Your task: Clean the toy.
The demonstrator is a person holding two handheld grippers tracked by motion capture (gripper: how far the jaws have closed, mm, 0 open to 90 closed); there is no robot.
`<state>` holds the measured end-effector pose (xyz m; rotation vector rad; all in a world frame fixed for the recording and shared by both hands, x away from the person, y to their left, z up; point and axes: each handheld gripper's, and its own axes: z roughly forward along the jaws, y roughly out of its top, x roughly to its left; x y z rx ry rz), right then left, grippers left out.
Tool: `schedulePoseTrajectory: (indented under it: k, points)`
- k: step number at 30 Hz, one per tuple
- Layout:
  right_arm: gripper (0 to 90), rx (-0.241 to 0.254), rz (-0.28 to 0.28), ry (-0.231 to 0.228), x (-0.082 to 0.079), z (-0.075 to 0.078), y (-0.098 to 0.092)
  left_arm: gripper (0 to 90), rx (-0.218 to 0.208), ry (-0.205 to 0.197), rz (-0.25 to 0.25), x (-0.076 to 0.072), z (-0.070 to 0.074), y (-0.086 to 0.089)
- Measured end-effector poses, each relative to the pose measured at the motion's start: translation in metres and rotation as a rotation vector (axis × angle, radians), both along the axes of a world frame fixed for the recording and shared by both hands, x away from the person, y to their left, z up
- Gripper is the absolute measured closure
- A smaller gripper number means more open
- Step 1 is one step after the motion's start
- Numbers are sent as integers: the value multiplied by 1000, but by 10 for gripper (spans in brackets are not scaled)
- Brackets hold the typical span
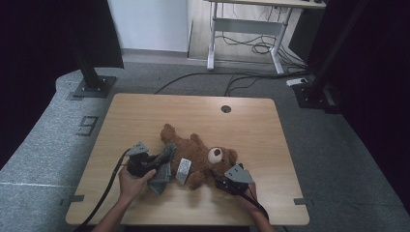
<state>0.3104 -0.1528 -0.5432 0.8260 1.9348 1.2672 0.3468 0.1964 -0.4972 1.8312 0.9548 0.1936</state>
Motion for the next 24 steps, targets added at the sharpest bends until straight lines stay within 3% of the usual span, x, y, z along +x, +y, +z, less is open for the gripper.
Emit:
schedulePoseTrajectory:
  k: [5, 8, 12, 15, 18, 20, 22, 24]
  points:
    - [313, 3, 2, 2, 0, 0, 0, 750, 13, 0, 33, 2, -5, 9]
    - [306, 15, 2, 9, 1, 0, -1, 748, -21, 33, 31, 6, -9, 16]
    - [207, 37, 7, 43, 0, 3, -2, 747, -17, 39, 16, 3, -10, 14]
    - [121, 120, 35, 118, -2, 13, -8, 746, -11, 44, 8, 2, -11, 13]
    - [114, 218, 71, 155, -5, 25, -20, 746, -18, 58, -4, 2, -13, 14]
    - [126, 309, 69, 172, -6, 35, -32, 745, -25, 61, -7, 2, -14, 15]
    - [129, 333, 49, 175, -4, 40, -37, 745, -22, 59, -6, 1, -14, 14]
    - [129, 301, 5, 196, 0, 42, -38, 746, -18, 58, -7, 1, -14, 14]
